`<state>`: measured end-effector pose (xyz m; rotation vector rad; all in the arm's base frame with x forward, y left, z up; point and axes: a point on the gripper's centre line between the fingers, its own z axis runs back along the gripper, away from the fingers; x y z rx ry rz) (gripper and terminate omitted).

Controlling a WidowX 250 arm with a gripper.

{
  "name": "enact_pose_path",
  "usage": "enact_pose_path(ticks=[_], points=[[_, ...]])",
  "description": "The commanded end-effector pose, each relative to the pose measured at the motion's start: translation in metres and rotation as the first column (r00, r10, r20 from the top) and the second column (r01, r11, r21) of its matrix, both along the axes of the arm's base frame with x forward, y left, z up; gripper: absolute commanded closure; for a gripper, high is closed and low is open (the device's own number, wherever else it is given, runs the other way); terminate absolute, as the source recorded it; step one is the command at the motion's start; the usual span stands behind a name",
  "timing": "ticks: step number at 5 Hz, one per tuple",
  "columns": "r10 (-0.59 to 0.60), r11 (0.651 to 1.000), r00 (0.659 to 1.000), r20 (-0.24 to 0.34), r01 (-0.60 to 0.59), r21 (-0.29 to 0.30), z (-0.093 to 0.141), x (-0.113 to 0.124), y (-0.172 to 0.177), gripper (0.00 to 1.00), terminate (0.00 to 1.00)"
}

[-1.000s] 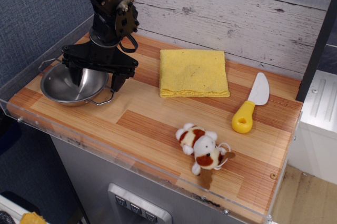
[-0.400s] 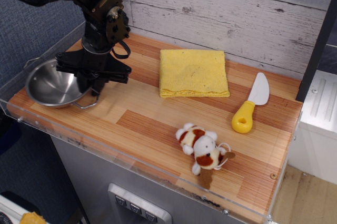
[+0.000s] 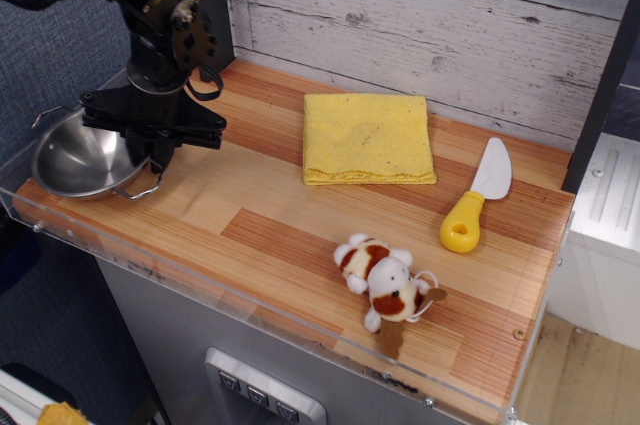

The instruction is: Move the bowl on top of the cloth.

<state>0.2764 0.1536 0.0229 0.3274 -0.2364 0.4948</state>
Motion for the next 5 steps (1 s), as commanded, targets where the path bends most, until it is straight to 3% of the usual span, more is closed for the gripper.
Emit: enact_pose_path(ticks=[1,3,5], points=[[-0.07,0.997,0.996,0.059,0.068,0.023,0.043,0.018,-0.026,1.0,0.0],[-0.184,0.982,0.975,0.122,0.179,0.056,0.09,0.048,-0.055,1.0,0.0],[-0.293,0.955,0.943,0.159,0.283,0.084,0.112,0.092,-0.103,1.0,0.0]])
